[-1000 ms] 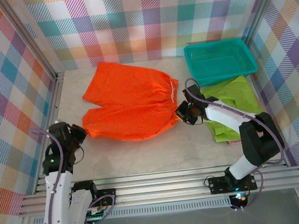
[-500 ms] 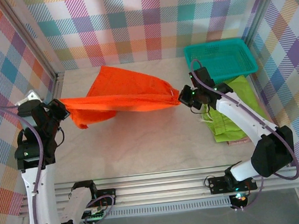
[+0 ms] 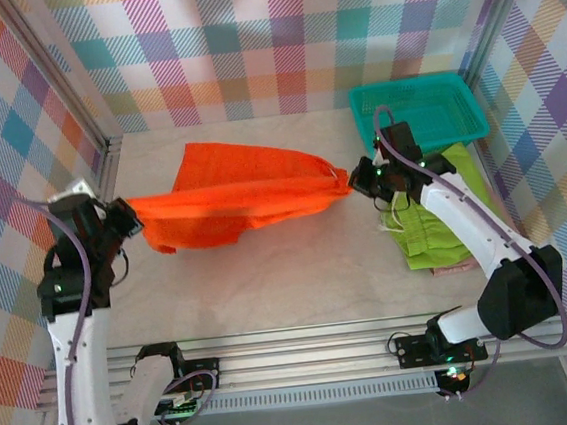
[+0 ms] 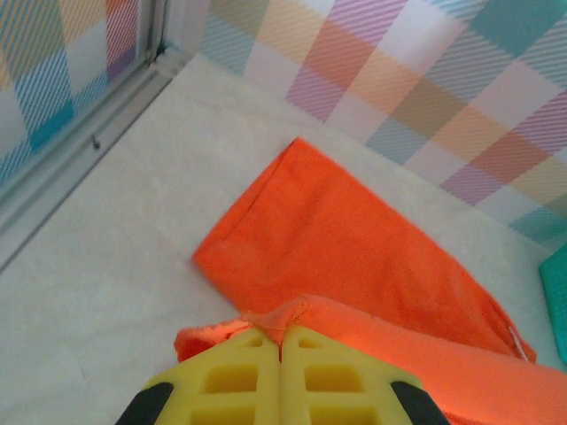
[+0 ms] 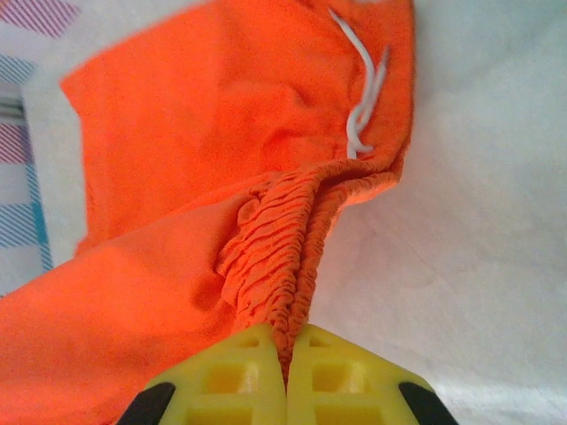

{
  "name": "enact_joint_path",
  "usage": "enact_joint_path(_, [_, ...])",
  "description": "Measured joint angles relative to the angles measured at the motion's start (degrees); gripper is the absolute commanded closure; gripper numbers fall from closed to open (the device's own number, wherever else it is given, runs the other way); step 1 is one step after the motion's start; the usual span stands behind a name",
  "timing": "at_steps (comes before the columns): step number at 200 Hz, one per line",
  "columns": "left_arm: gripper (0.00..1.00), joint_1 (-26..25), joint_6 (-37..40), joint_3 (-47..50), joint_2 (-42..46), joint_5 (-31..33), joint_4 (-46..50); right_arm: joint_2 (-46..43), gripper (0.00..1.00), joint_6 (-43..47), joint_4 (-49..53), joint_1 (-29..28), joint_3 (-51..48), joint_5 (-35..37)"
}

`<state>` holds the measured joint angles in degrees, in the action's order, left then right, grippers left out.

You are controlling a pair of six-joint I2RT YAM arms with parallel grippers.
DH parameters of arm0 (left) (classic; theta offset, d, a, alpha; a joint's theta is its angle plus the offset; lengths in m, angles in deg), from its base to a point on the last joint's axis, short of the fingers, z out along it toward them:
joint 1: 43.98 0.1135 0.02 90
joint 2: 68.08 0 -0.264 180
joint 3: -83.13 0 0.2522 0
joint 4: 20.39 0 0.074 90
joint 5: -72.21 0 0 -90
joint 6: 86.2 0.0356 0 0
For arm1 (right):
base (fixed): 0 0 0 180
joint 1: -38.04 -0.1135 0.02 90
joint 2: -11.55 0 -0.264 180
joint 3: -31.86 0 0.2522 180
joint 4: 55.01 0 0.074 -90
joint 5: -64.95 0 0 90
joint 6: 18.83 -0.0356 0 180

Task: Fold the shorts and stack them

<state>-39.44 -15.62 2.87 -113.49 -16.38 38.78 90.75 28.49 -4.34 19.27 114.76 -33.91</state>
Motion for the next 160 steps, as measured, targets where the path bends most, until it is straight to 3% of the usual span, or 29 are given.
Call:
enact_joint_path(31, [0.98,0.0,-3.19,9.46,7.87,-1.22,3.78,-3.69,1.0,-0.37,0.57,-1.36,-11.28,-1.75])
enact_joint_path(64, [0.97,0.0,-3.72,8.44,8.02,-1.05,5.66,-6.34,1.0,-0.57,1.33,-2.69,-14.58,-2.12])
enact_joint_path(98, [0.98,0.0,-3.65,-0.26,-1.38,-0.63,4.07,-4.92,1.0,-0.33,2.6,-2.71,-8.94,0.07])
enact_joint_path(160, [0.96,0.0,-3.04,-11.65,-25.64,-0.46,-5.79,9.73,1.0,-0.31,2.8,-1.66,6.4,3.98])
